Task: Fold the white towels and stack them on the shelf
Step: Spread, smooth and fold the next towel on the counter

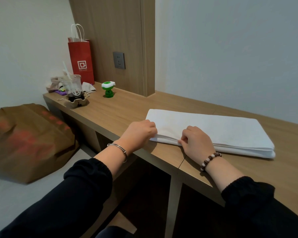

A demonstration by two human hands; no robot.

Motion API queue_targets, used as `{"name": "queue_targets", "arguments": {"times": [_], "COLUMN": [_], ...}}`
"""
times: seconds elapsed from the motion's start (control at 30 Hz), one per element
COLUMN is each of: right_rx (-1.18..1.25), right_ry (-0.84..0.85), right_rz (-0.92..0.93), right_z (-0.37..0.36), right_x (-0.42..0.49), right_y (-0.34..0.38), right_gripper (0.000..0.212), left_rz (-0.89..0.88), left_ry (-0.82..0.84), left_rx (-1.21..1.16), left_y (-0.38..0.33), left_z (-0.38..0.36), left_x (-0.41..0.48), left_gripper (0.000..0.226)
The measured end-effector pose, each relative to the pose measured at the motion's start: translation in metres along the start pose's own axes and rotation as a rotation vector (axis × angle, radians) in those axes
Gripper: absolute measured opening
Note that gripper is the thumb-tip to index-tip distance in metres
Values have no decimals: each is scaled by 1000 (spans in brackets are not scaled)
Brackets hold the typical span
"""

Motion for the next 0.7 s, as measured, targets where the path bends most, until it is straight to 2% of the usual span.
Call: {"name": "queue_targets", "arguments": {"times": [0.13,0.37,0.53,0.63,0.7], "right_rx": [-27,-81,30,91,103], "right_ry": [-11,-36,2,11,17], "right_rz": [7,57,93,85,74], "right_z": [-1,1,0,1,2], "right_x": [-1,0,0,-1,-1], "right_y": [0,1,-1,-3,-4], "right_gripper": [13,14,11,11,12], "left_rz": [-11,33,102,120,167], "left_ry": [54,82,158,100,25], "left_rx": [69,133,90,52,-110], "left_y": [6,9,8,2,-4], "left_z": [-3,5,11,17,15], "left_x": [-7,4,13,25,38], "left_gripper": [26,25,22,28,33]}}
Point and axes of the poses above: each hand's wrist, its own x-axis towards the middle knuckle, its own z-axis out of the back of the hand, y = z × x, the point moved 7 cm from there along x, towards the middle knuckle, and after that the axes turned 7 degrees about -x, right-handed, at the moved point
